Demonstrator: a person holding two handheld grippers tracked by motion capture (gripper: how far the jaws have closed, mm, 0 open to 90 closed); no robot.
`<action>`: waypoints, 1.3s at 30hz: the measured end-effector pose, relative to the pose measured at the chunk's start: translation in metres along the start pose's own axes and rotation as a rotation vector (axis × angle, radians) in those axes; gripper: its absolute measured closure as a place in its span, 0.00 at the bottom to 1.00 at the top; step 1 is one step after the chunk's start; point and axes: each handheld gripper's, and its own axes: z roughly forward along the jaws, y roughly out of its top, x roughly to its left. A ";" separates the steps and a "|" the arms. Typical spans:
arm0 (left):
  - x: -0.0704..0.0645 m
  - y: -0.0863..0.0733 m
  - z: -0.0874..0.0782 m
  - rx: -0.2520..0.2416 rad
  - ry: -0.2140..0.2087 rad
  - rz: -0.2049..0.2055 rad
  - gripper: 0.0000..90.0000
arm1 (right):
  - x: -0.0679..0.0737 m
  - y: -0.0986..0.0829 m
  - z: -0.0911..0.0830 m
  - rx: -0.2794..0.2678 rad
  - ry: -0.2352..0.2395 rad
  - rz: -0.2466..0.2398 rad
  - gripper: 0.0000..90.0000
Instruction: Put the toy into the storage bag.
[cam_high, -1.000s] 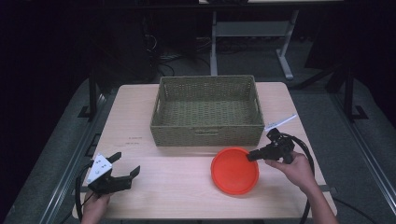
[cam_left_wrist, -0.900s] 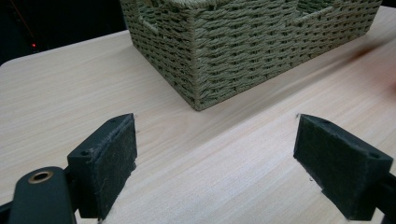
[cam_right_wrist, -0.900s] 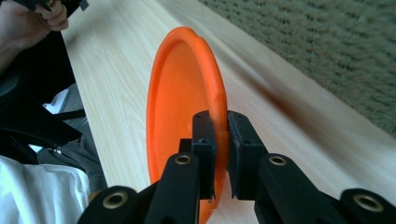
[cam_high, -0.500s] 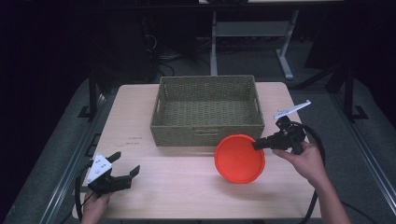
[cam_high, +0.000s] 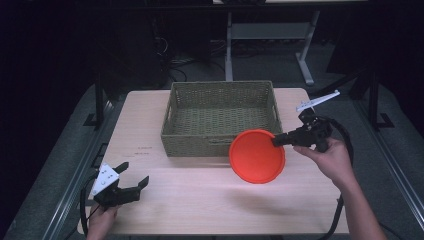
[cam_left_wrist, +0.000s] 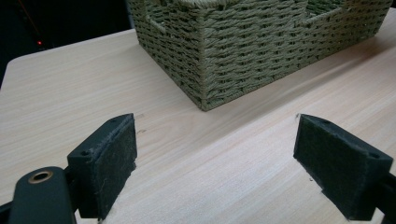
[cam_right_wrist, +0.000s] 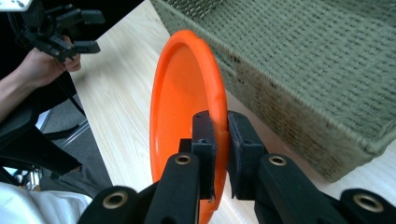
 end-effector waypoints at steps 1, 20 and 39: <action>0.000 0.000 0.000 0.000 0.000 0.001 0.14 | 0.000 0.003 -0.001 -0.003 -0.003 -0.002 0.91; 0.001 0.001 0.000 -0.002 0.006 -0.005 0.14 | 0.001 0.051 -0.001 -0.013 -0.018 -0.001 0.91; 0.003 0.000 -0.001 -0.011 0.011 -0.003 0.14 | -0.007 0.089 0.004 -0.033 -0.035 0.029 0.91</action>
